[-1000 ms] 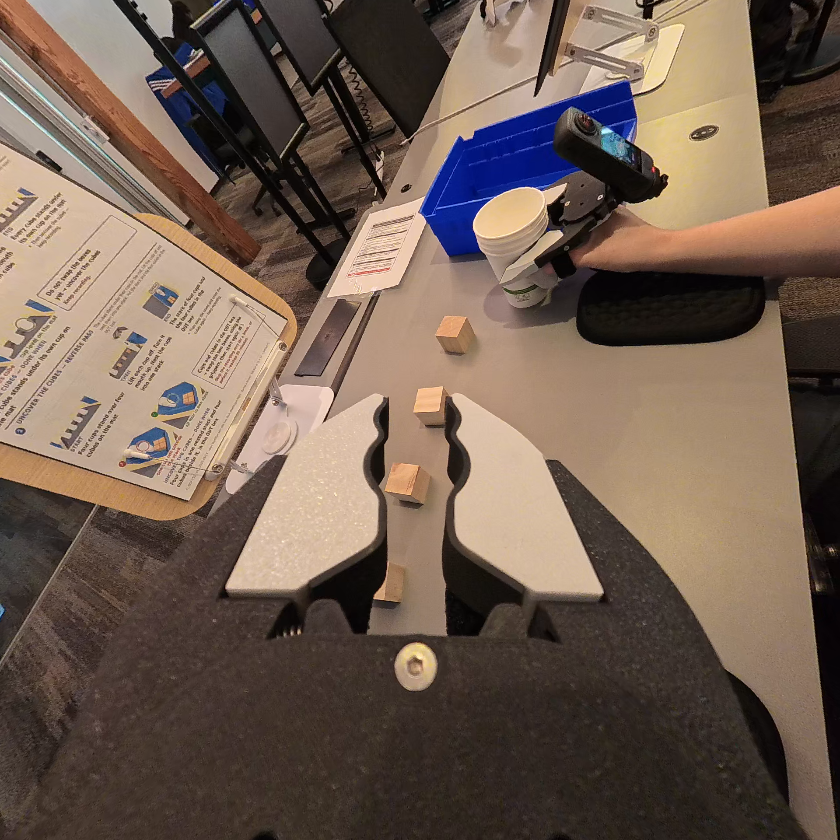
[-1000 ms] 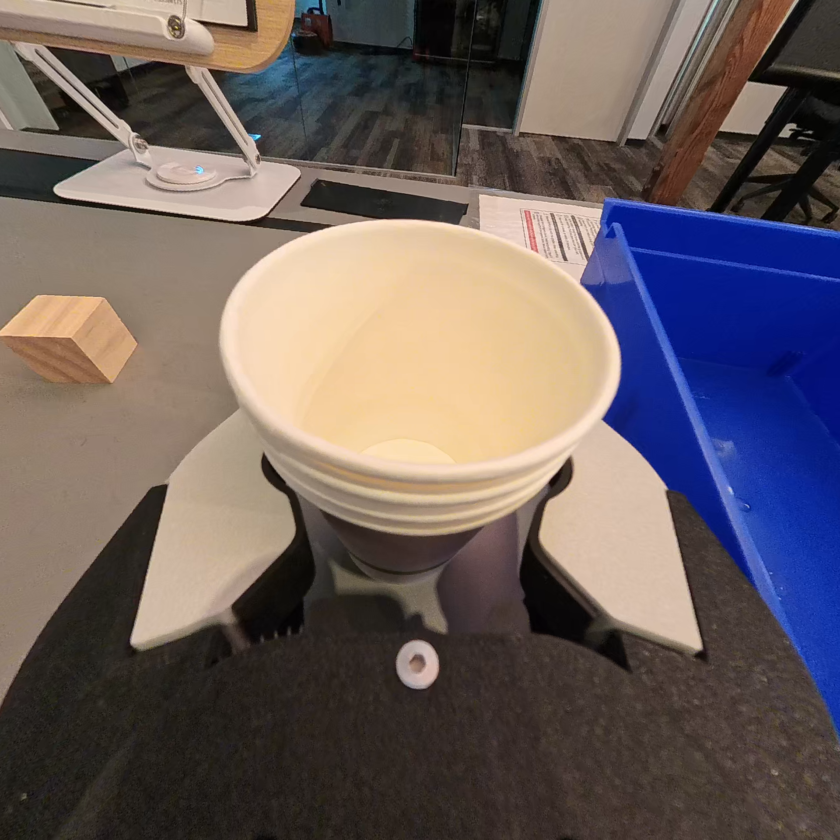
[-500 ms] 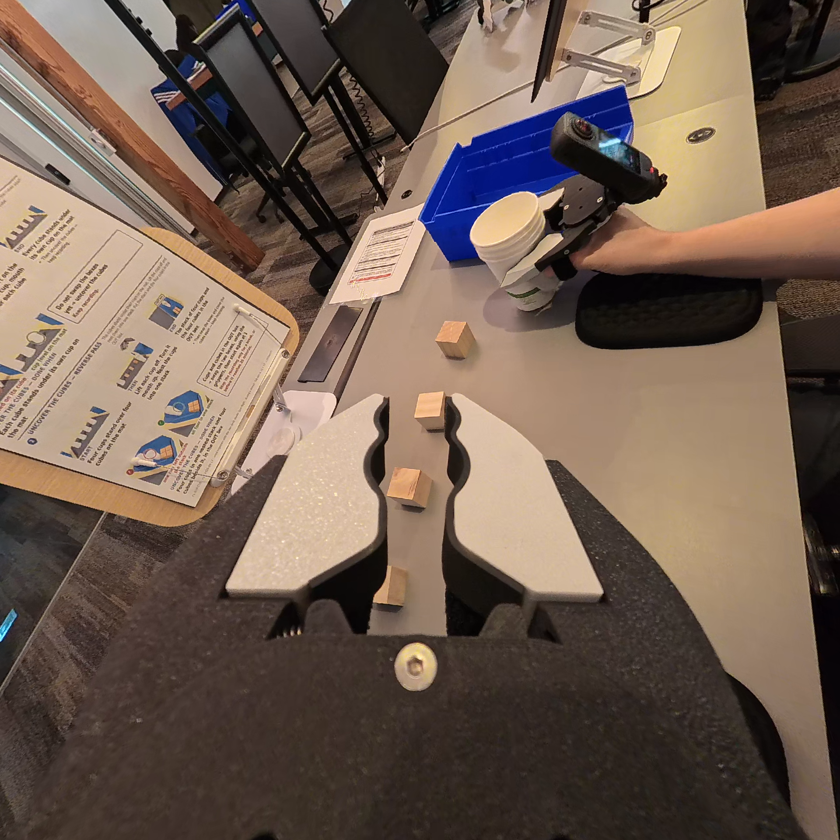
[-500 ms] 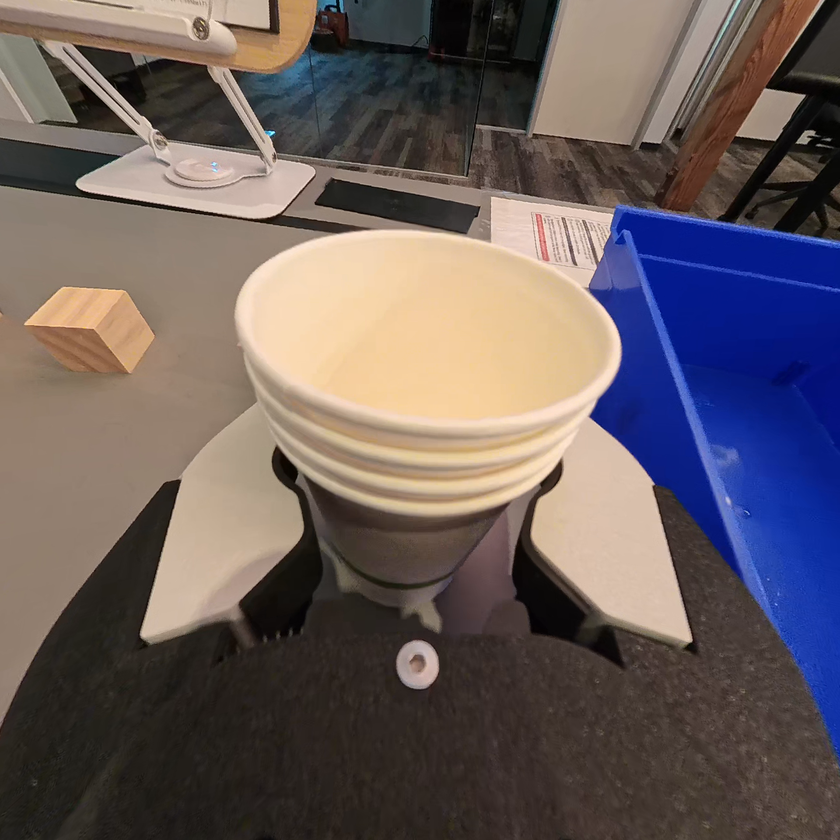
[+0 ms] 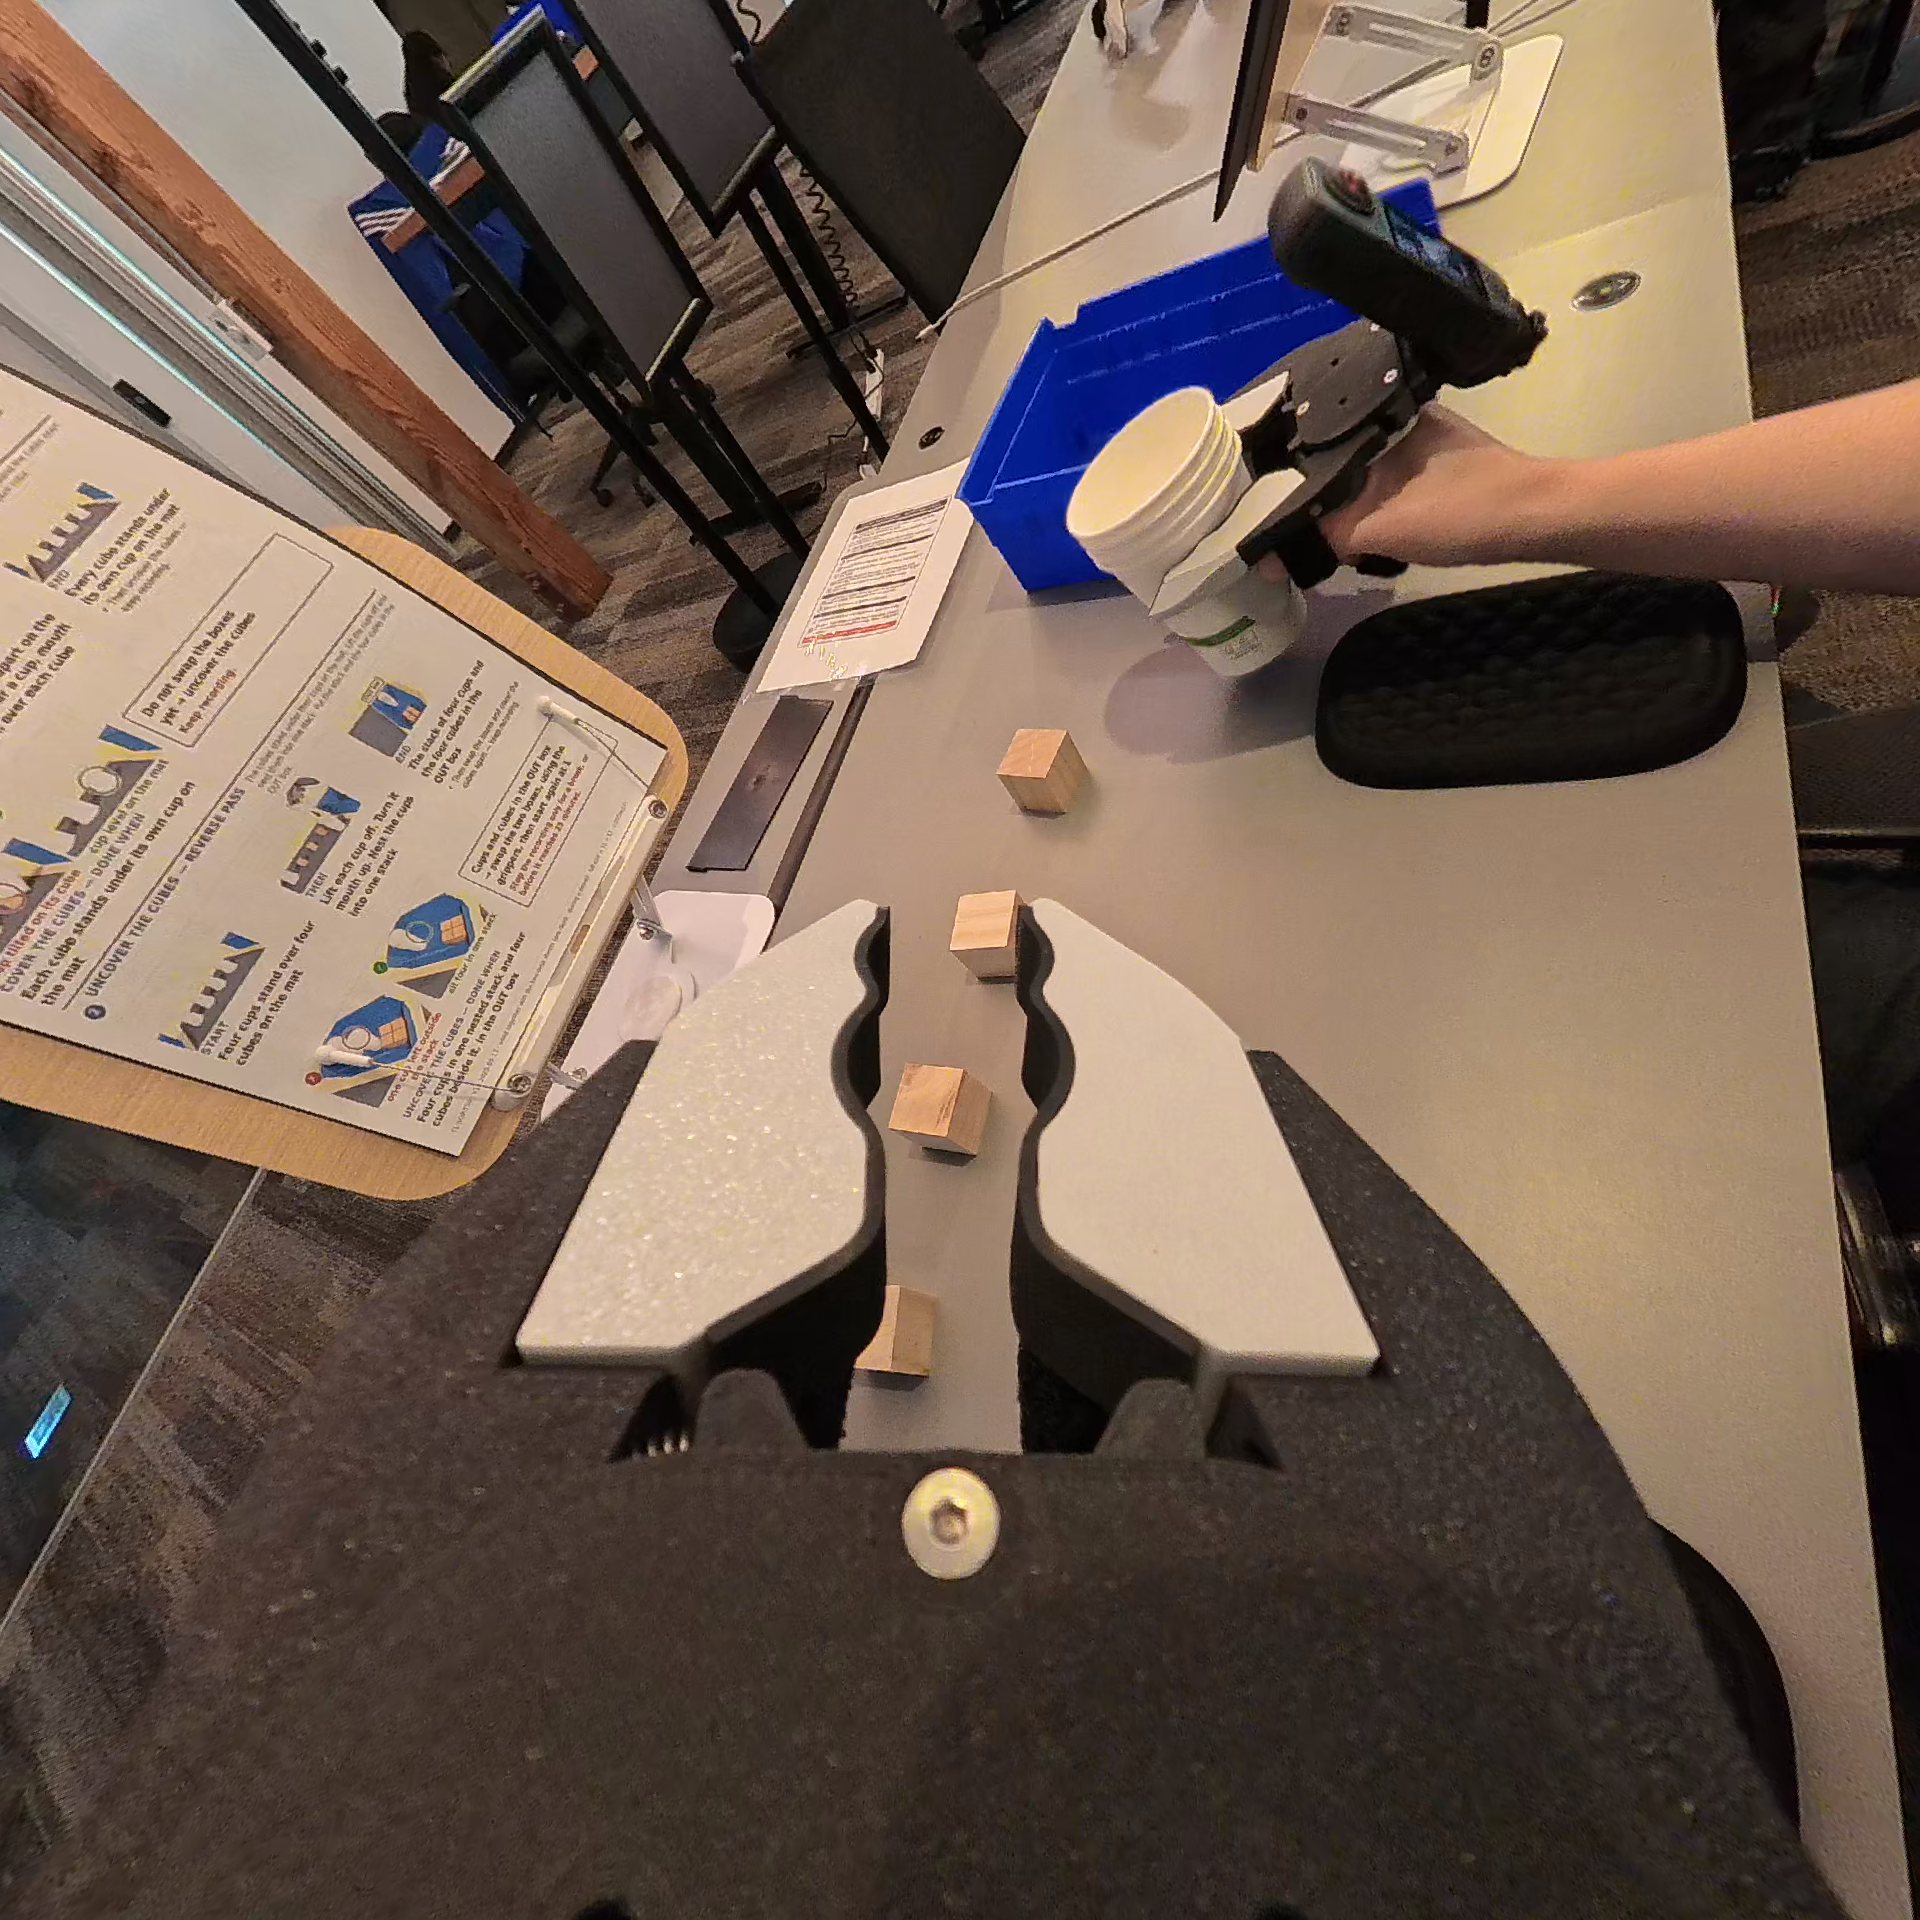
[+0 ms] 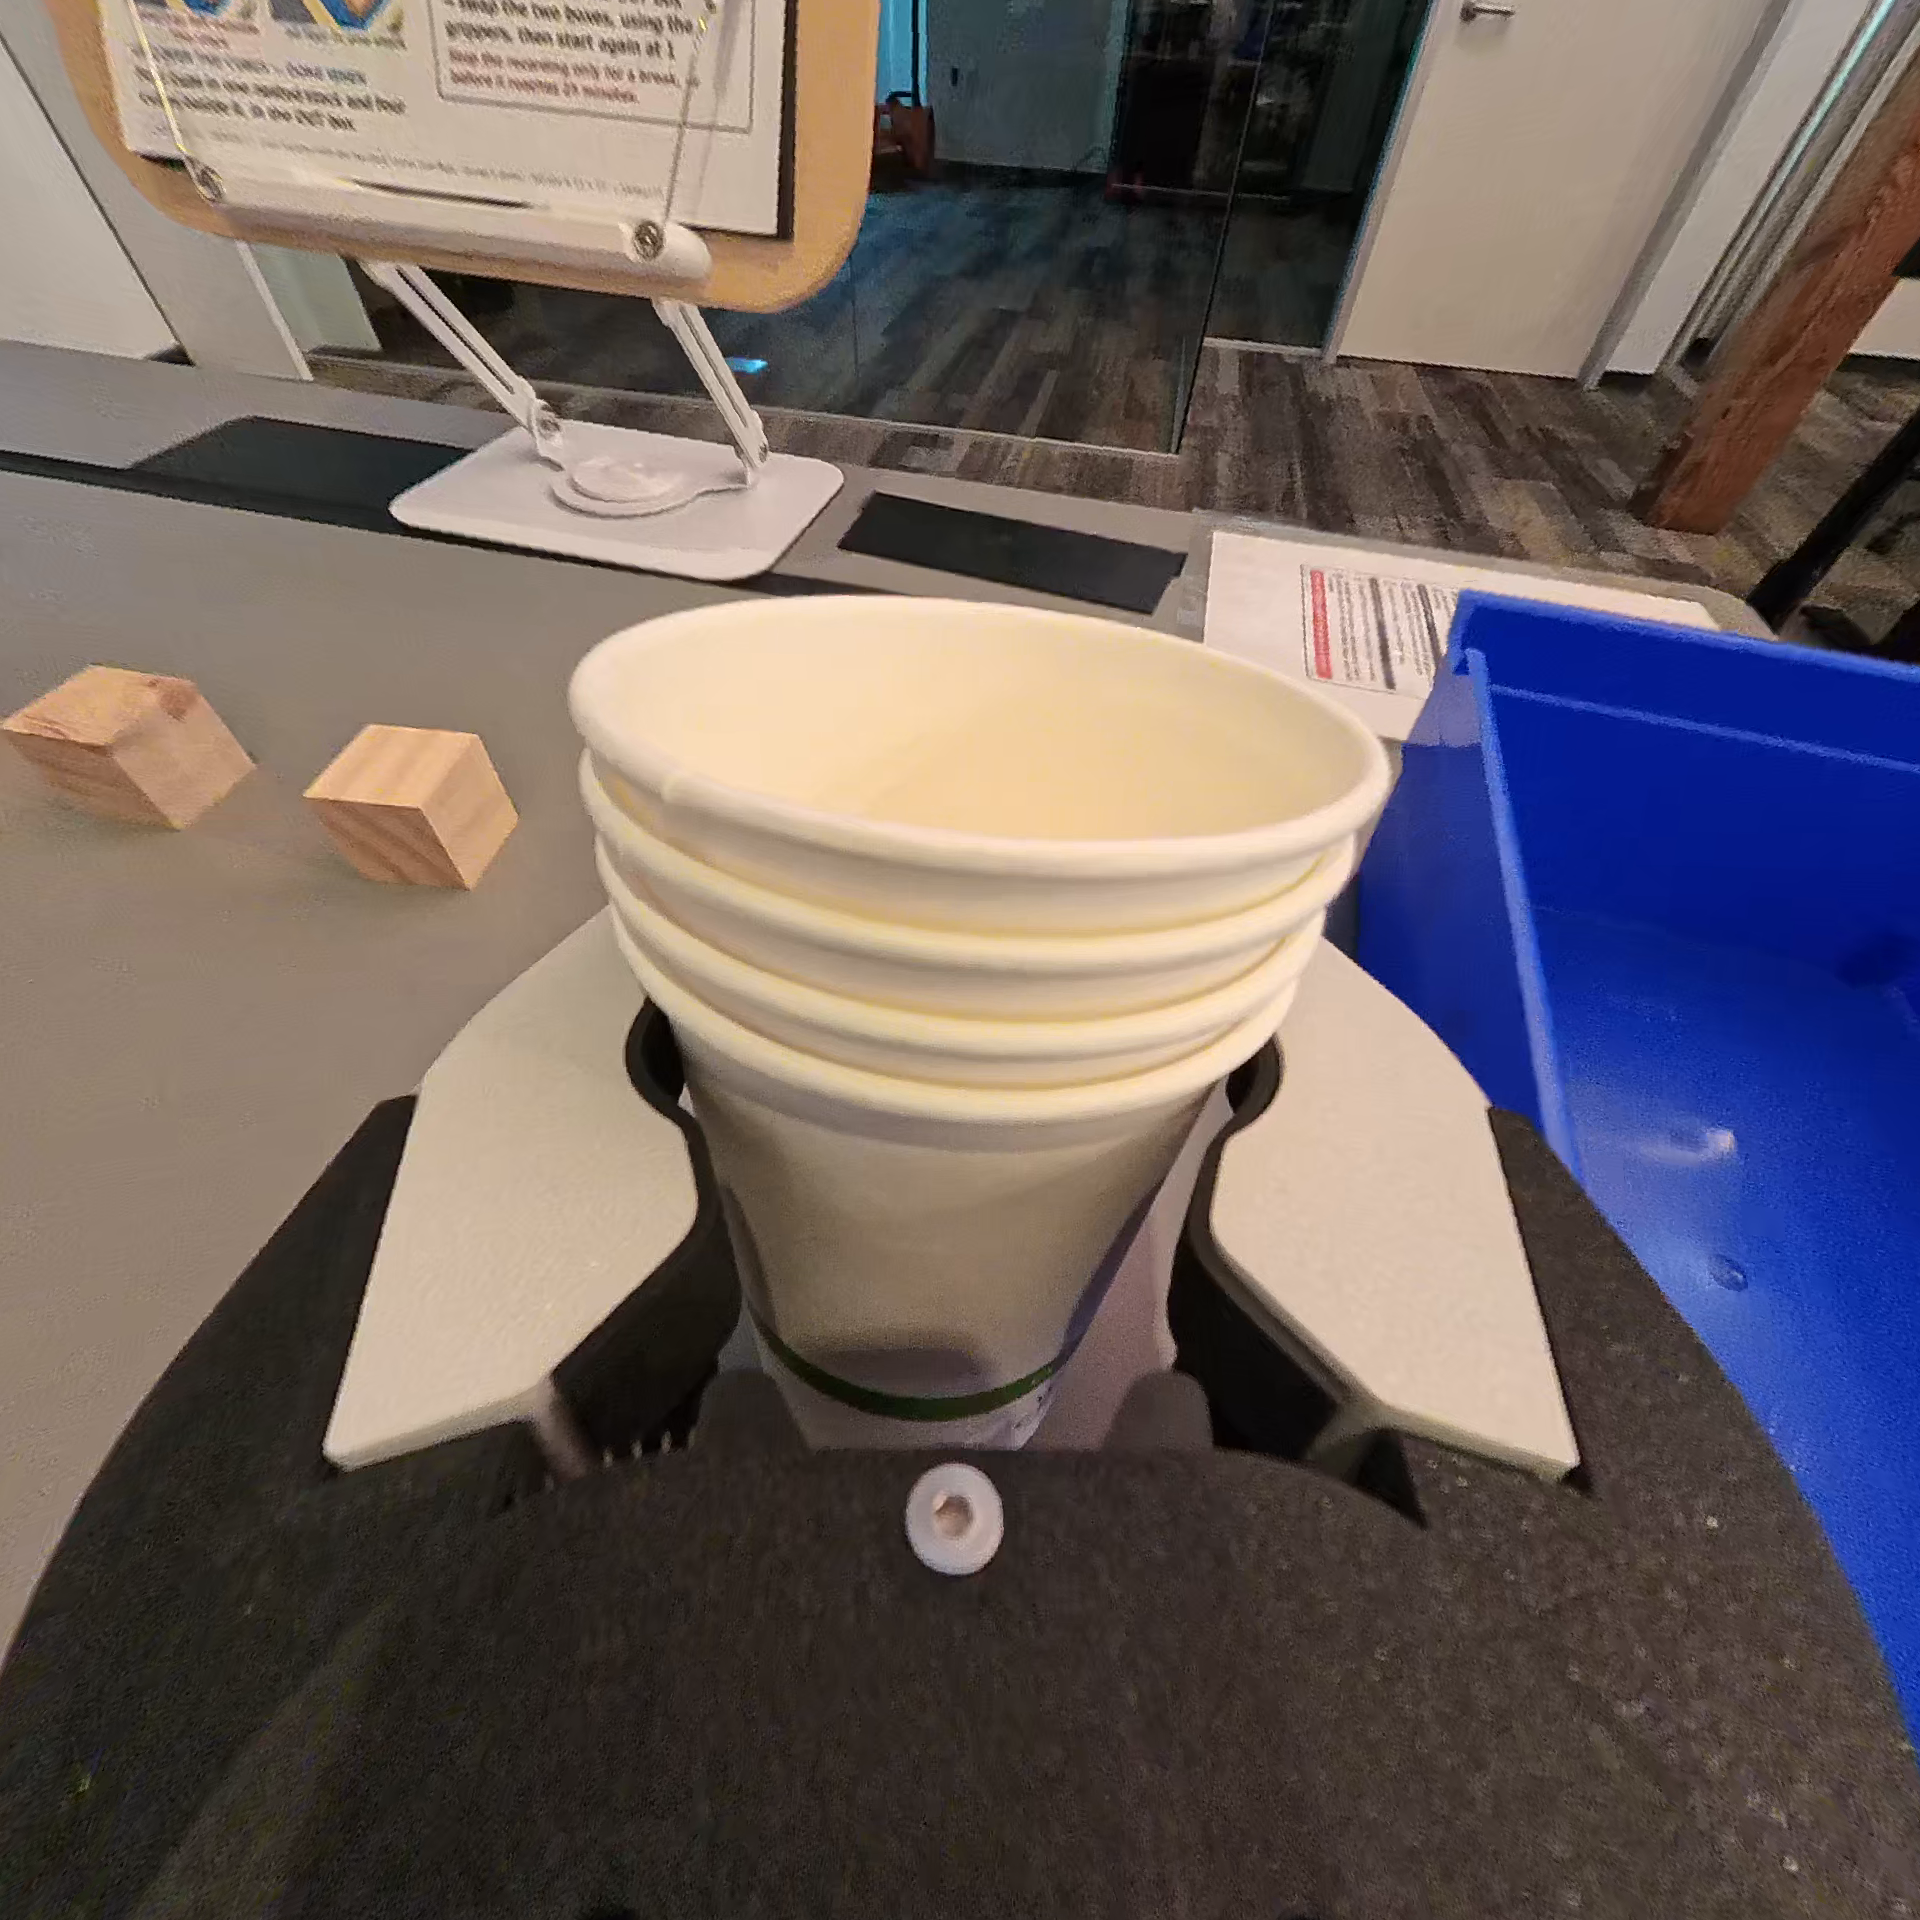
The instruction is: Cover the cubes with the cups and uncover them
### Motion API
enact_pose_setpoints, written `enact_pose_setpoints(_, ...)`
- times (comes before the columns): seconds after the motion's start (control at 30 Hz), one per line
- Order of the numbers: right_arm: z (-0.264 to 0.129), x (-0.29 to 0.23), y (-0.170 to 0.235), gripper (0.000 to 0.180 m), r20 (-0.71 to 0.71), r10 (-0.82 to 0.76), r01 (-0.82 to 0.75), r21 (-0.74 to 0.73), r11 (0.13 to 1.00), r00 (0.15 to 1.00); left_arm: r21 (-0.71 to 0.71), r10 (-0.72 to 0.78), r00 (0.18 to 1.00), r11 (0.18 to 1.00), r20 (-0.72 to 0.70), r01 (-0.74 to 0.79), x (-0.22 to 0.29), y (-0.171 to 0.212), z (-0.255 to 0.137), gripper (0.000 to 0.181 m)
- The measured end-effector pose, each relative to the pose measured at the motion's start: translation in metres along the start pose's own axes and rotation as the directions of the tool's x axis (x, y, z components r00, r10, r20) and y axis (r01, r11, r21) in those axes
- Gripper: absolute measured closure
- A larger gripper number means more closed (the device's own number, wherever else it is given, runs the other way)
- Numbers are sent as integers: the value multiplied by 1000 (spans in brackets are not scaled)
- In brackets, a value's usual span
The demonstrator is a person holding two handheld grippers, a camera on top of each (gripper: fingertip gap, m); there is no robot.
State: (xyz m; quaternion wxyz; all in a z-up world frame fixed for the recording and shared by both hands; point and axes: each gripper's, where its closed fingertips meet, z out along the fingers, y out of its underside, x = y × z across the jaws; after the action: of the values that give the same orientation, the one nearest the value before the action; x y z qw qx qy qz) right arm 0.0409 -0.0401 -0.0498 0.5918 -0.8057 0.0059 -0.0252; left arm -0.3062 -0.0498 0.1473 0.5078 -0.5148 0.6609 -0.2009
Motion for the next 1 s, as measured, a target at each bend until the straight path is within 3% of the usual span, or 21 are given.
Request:
enact_pose_setpoints(0.23, -19, 17, -54, 76, 46, 14, -18, 78, 997, 999, -1, 5, 1000, 1000, 1, -5, 1, -2, -1, 159)
enact_pose_setpoints(0.43, -29, 117, -105, 76, -106, -12, 30, 162, 986, 994, -3, 16, 1000, 1000, 12, -16, 1, -7, -3, 159)
enact_pose_setpoints(0.63, 4, 189, -68, 76, -215, -48, 64, 69, 996, 975, 1, 17, 999, 1000, 27, -17, 0, -15, -4, 159)
enact_pose_setpoints(1.0, 67, 218, -22, 75, -178, -48, 58, 52, 997, 983, -16, 41, 998, 999, 55, -40, -2, -32, 1, 159)
